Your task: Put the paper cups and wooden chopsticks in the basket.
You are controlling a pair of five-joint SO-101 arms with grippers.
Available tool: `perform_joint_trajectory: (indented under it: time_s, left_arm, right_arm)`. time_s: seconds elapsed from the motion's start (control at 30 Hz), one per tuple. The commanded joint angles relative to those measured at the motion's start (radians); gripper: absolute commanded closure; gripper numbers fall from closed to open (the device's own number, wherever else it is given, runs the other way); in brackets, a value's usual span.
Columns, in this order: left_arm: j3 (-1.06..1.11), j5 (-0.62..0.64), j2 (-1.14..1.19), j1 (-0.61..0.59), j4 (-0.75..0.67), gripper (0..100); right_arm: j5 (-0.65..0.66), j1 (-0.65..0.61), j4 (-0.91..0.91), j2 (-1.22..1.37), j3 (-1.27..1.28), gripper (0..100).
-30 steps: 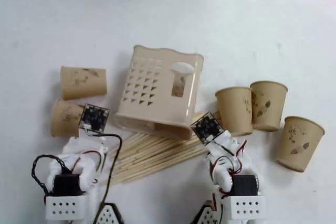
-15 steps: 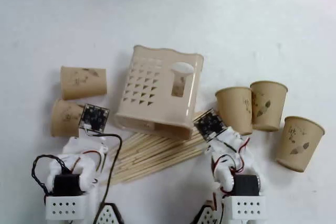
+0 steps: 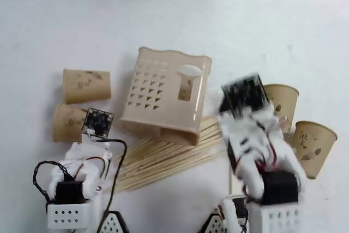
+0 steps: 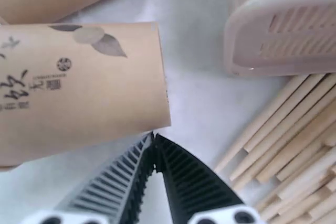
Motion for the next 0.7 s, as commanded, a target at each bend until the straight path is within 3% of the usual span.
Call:
perform_joint_trajectory:
  time_s: [0.0, 0.17, 0.33, 0.67]
  left_arm:
    - [-0.003, -0.003, -0.007, -0.008, 0.000, 98]
    - [-0.003, -0.003, -0.007, -0.008, 0.000, 98]
    - [-0.003, -0.003, -0.007, -0.008, 0.000, 98]
    - [-0.003, -0.003, -0.007, -0.008, 0.000, 98]
  right_arm:
    - [-0.077, -0.074, 0.041, 0.450, -0.328, 92.5]
    - [-0.140, -0.102, 0.143, 0.878, -0.632, 78.0]
    - [-0.210, -0.110, 0.143, 1.139, -0.798, 77.9]
    - [-0.210, -0.128, 0.143, 1.411, -0.976, 77.9]
